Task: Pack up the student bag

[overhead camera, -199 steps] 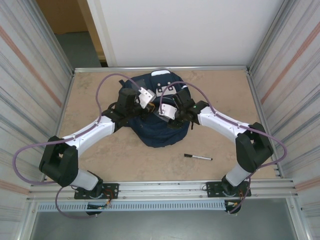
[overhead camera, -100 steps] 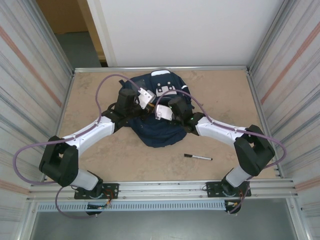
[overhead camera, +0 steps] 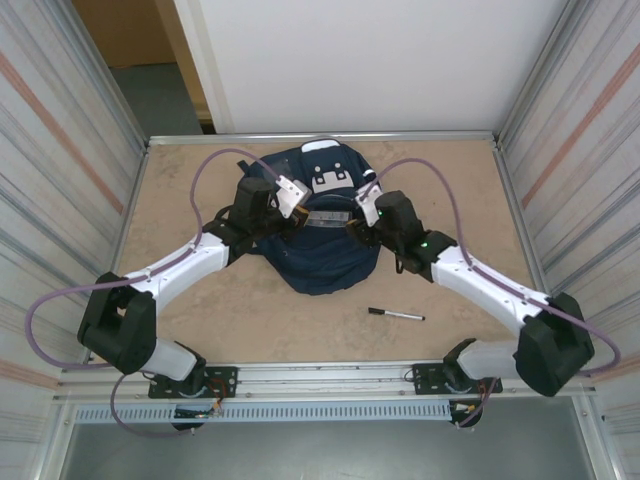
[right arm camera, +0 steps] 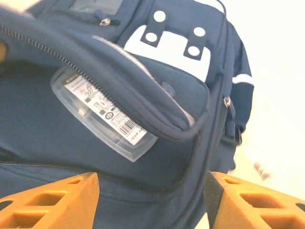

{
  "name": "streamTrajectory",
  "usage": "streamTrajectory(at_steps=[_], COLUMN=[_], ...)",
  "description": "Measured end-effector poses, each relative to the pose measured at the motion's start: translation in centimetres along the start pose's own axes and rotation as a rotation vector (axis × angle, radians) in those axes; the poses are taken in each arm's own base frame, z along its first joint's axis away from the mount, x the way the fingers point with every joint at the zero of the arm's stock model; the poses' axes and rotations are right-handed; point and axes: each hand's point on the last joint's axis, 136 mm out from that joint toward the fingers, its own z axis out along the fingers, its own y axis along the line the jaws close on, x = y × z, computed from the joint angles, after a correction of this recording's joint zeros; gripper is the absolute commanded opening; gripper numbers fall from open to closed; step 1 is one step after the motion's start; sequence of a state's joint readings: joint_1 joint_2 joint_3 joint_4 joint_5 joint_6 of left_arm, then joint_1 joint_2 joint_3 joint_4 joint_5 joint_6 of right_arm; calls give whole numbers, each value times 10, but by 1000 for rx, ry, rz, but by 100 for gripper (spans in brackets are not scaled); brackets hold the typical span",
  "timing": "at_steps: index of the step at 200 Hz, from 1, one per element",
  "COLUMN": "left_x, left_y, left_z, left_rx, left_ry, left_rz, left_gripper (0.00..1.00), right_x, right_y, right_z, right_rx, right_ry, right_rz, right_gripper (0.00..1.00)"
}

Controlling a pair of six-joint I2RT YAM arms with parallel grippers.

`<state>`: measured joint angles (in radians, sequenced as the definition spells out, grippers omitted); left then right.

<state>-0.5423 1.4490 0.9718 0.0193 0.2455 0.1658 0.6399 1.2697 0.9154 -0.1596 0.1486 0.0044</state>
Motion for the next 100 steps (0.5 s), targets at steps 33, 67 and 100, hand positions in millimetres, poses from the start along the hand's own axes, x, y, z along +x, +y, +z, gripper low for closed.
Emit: streamTrajectory(at_steps=[33,67,100], left_x=[0,-8,-8], left_y=[-3,-3,-8], left_z=[-1,-3,-4], left_rx=[19,35,67], left_ry=[10,19,19], left_rz=[-11,-24,-46], left_gripper=[0,0,0], right_x=[-3,42,62], right_y=[13,37,43], right_z=[-6,14,47], right_rx=[-55,-137,-165], right_ry=[54,169,261], right_rz=[292,408,363], right_gripper=[53,45,28])
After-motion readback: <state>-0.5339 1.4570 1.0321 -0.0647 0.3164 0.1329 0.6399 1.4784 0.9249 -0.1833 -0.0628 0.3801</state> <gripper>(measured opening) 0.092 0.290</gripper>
